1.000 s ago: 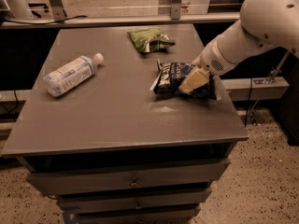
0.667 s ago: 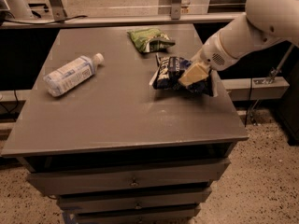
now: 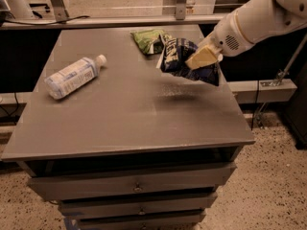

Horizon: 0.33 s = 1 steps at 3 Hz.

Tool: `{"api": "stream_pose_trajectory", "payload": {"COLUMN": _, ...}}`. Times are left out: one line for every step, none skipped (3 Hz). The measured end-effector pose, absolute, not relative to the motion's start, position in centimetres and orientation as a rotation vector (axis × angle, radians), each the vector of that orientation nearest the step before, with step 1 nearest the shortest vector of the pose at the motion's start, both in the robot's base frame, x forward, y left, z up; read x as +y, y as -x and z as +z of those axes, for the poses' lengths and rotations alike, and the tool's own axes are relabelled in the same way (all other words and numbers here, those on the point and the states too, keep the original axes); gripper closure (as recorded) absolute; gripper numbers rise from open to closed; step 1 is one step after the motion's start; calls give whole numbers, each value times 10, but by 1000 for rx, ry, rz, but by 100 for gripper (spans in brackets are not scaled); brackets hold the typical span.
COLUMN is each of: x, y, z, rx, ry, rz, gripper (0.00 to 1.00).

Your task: Pick blue chip bag

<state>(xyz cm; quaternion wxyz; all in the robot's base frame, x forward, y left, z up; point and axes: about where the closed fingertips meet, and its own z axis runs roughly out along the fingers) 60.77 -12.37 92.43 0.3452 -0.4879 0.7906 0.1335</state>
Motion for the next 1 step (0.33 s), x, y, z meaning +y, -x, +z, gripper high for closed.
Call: {"api": "stream_pose_trajectory", "payload": {"x": -123, "y": -608, "z": 927, "rx": 2048, "ry": 1264, "rz": 349, "gripper": 100}}
